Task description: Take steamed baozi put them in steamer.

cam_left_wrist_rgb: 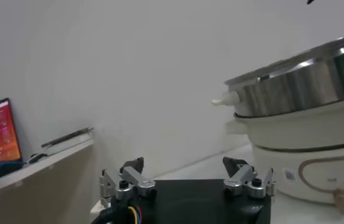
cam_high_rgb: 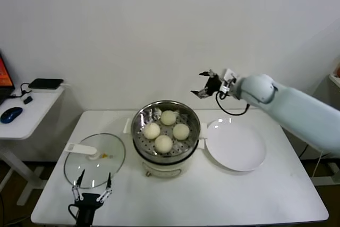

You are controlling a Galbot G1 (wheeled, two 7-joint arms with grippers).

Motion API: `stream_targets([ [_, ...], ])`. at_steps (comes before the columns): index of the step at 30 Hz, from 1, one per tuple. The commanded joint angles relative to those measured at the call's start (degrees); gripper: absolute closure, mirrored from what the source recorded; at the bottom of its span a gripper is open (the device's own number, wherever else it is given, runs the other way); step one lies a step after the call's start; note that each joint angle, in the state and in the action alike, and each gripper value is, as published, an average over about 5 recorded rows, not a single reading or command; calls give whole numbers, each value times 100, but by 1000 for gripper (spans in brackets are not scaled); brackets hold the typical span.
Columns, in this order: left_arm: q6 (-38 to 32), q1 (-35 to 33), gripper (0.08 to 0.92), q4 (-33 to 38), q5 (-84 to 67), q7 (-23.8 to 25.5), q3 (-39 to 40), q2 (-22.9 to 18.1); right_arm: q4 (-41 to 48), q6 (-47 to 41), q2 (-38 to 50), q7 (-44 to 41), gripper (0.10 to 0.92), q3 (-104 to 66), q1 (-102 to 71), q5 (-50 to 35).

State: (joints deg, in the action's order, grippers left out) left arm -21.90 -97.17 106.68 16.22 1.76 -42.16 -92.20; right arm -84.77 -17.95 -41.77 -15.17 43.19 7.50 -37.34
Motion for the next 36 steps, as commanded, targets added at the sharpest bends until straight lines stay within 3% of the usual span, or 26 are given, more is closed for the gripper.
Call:
stream_targets([
  [1,-138,2,177,-66,-198,-14,25,-280,-1966,739,486,2138,203,-4842,-5286,654],
  [9,-224,0,177,-158,-265,-32,-10,-280,-2897,1863,-1436,1976,203,-7284,-8276,1682],
  [17,-294,-30,177,-229,-289,-36,-6,-239,-3104,2992,-3290,1834,203,-7747,-9769,2605],
  [25,-285,-25,177,-170,-368,-31,-24,-201,-2956,3840,-3857,1770,203,-7574,-10455,2772],
  [36,-278,-17,177,-176,-375,-25,-22,-211,-2530,4414,-3877,1807,203,-7328,-10923,2567],
])
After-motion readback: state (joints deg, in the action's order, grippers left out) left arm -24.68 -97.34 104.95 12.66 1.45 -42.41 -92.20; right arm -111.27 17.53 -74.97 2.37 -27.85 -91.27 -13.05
